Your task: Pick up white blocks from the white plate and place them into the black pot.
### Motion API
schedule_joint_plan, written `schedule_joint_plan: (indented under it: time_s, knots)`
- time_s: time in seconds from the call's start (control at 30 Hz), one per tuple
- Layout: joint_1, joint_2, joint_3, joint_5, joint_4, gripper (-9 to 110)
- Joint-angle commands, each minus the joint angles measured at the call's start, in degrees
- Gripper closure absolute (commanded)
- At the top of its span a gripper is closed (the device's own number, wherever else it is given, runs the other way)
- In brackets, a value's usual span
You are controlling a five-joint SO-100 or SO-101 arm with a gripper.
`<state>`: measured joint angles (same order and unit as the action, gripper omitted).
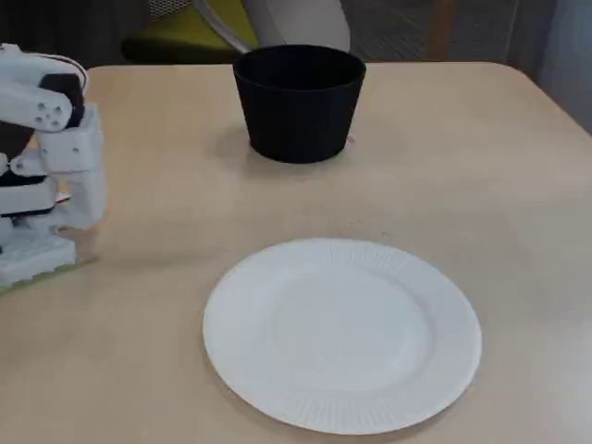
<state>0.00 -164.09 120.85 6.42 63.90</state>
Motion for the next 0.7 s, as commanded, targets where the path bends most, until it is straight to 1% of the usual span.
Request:
schedule_joint_plan:
  time_s: [0.0, 0.07, 0.13, 0.27, 0.37, 0.53, 0.67]
  knots:
    - [2.81, -11.95, 7.12, 1.76, 8.35, 104]
    - [1.23, -19.07, 14.24, 1.49, 9.67, 104]
    - [1.05, -22.24, 19.34, 2.64, 11.60, 104]
    - [2.02, -22.24, 22.41, 5.10, 11.51, 104]
    - [3.78, -22.24, 23.55, 4.39, 11.51, 104]
    - [-2.11, -22.24, 29.79, 1.41, 7.12, 104]
    - [-3.25, -22.24, 37.09, 1.23, 4.22, 104]
